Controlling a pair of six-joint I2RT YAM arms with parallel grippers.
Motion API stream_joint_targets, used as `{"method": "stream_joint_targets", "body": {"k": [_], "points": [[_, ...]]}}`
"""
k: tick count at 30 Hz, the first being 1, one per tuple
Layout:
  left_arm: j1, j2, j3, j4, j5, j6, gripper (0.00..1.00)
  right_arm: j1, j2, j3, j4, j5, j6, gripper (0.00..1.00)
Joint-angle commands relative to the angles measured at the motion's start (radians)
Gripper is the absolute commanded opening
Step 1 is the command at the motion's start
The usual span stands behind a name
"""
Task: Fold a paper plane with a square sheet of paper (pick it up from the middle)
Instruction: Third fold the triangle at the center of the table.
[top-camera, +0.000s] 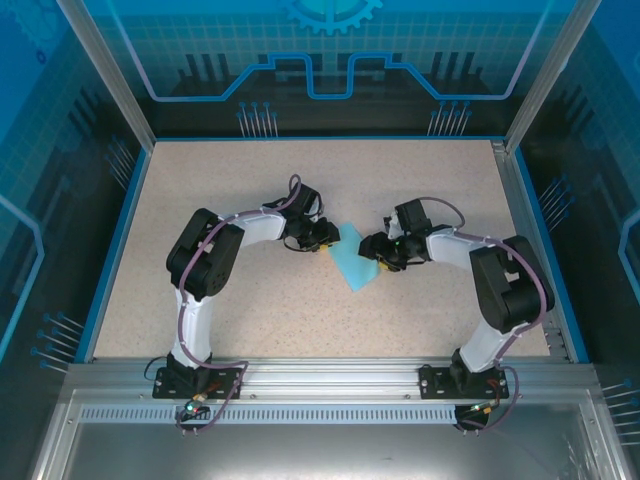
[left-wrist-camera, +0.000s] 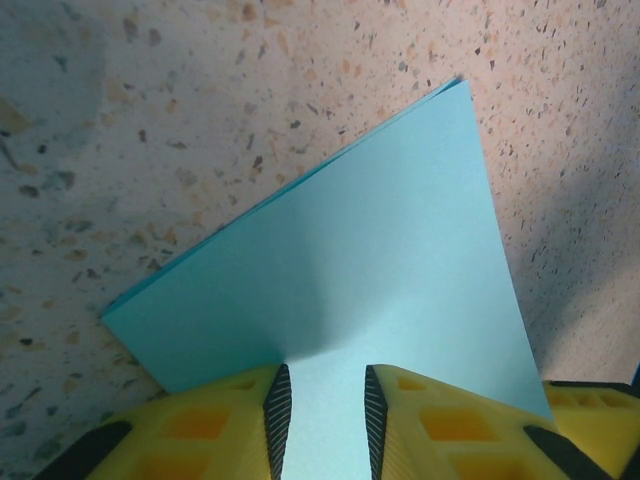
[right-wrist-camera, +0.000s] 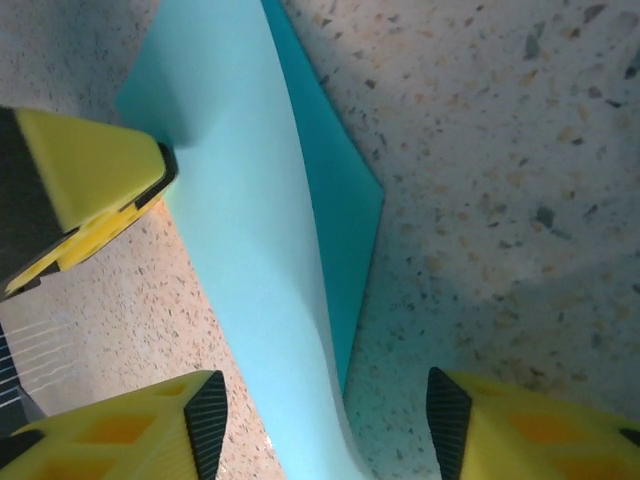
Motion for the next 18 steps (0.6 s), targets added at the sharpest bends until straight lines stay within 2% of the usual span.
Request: {"method": "stream_joint_targets", "body": {"k": [1, 3, 9, 13, 18], "points": [[0.005, 0.023, -0.03, -0.051, -0.002, 0.003, 0.31, -0.032, 0.027, 0.047, -0.021, -0.088, -0.093, 0.51], [0.005, 0.022, -0.03, -0.051, -0.002, 0.002, 0.31, -0.042, 0.035, 0.057, -0.042, -0.103, -0.114, 0.43], [0.005, 0.018, -0.028, -0.054, -0.001, 0.009, 0.31, -0.071, 0.058, 0.055, -0.058, -0.14, -0.163, 0.37], [0.005, 0.015, -0.024, -0.054, 0.007, 0.015, 0.31, -0.081, 0.081, 0.068, -0.075, -0.174, -0.187, 0.29], [0.004, -0.014, -0.022, -0.039, 0.036, 0.03, 0.33, -0.081, 0.094, 0.054, -0.037, -0.185, -0.158, 0.13]]}}
